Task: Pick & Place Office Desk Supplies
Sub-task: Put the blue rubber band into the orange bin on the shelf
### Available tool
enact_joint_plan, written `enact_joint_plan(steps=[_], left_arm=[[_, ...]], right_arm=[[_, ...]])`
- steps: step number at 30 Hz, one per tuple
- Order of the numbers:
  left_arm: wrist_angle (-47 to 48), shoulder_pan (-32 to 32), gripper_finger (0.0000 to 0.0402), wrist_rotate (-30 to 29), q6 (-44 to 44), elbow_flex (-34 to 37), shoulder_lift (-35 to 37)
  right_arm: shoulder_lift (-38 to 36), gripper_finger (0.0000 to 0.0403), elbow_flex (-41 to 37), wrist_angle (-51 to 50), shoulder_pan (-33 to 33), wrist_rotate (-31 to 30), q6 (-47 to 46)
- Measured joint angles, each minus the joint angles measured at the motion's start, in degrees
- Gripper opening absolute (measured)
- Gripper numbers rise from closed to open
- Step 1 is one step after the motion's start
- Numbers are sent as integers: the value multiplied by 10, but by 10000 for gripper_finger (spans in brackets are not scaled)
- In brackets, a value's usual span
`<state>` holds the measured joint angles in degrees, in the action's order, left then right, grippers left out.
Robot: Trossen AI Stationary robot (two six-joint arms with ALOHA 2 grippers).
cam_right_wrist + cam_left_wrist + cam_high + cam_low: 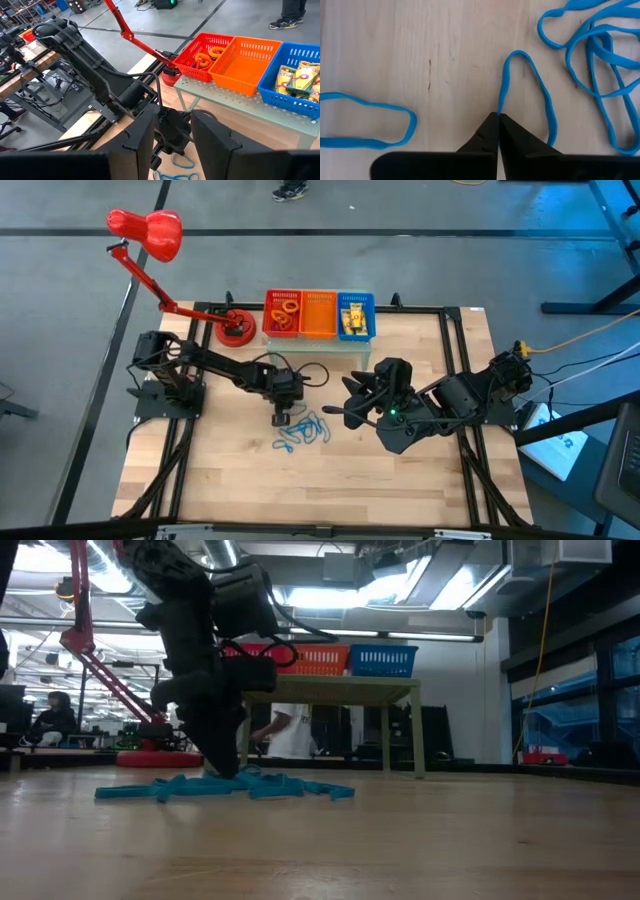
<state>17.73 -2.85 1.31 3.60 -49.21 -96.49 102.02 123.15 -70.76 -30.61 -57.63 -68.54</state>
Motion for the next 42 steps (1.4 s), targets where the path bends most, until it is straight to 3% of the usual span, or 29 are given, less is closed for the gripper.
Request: enact_joint_plan(steps=[9,26,31,35,42], left_arm=[[16,-1,2,23,23,2,35],[67,-59,2,-33,106,1,227],[18,-88,2,-72,176,1,273],[-88,-93,2,-120,194,1,286],[-259,-45,2,-223,182,1,285]], right_arm=[[0,132,0,0,0,0,0],[0,132,0,1,0,-7,0],[0,132,0,1,0,-17,0],[0,132,0,1,0,-28,0],[0,132,0,1,0,-30,0]])
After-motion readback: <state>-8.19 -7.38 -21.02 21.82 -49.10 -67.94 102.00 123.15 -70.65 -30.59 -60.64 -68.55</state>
